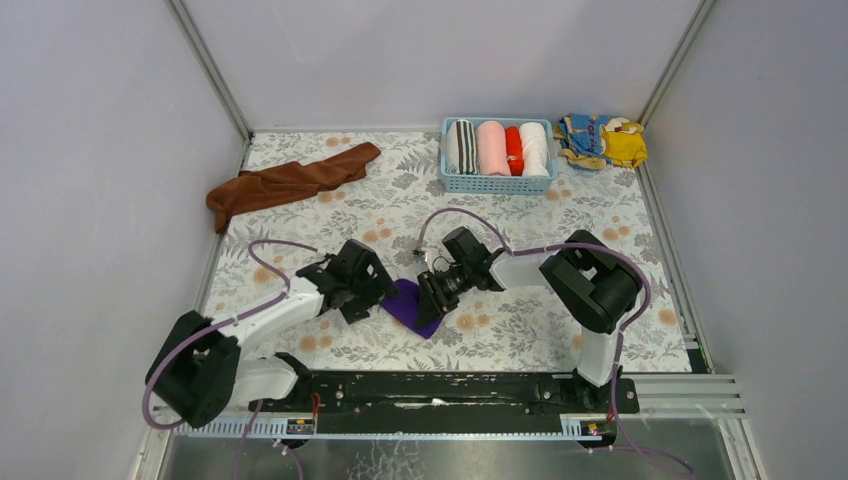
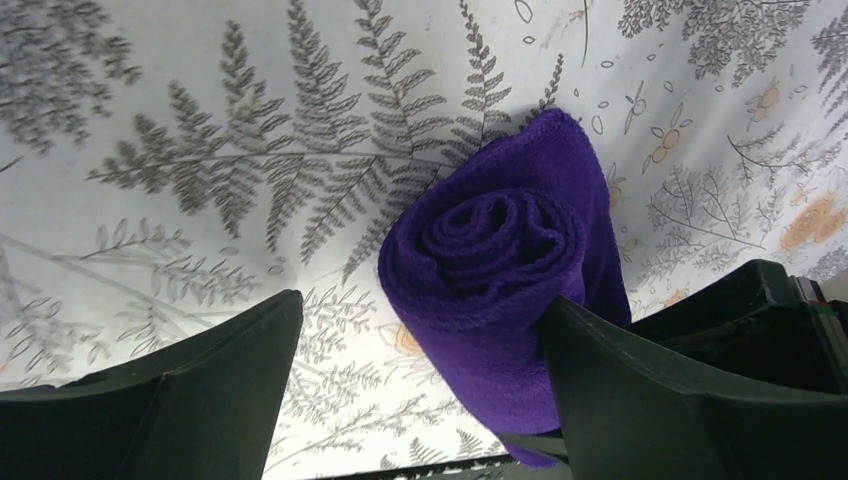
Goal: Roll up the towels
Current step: Roll the towel at the center of the board.
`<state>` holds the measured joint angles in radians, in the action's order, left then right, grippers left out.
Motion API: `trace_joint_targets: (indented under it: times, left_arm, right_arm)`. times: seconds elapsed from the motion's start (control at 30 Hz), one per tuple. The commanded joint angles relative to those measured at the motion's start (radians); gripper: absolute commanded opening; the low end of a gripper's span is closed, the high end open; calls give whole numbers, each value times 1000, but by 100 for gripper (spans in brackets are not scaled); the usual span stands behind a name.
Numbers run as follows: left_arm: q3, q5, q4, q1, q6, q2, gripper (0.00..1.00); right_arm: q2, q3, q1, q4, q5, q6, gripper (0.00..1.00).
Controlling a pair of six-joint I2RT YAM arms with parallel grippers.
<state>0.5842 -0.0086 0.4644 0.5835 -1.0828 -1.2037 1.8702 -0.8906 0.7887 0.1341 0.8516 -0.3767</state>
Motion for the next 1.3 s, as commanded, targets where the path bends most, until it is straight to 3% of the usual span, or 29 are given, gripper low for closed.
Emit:
trace_joint_targets:
  times: [0.0, 0.13, 0.37, 0.53, 0.7, 0.93, 1.27]
  left_arm:
    - [8, 22, -94, 26, 11, -116, 83]
    - [3, 33, -129, 38, 18, -213, 70]
    - [-18, 11, -133, 36, 32, -258, 62]
    - [-17, 11, -128, 36, 47, -289, 59]
    - [-15, 22, -132, 36, 60, -308, 55]
    - [-10, 33, -125, 35, 75, -325, 54]
    - [-11, 81, -149, 21, 99, -343, 55]
  right_arm:
    - [81, 61, -24, -24, -16, -68, 29]
    - [9, 66, -23, -72, -105, -41, 34]
    - [-271, 82, 4, -182, -396, 44, 55]
    - [-408, 57, 154, -257, -726, 157, 64]
    - [-485, 80, 326, -201, -1025, 276, 67]
    - [-404, 30, 526, -175, -1270, 471, 70]
    - [-174, -2, 546, -163, -1362, 549, 68]
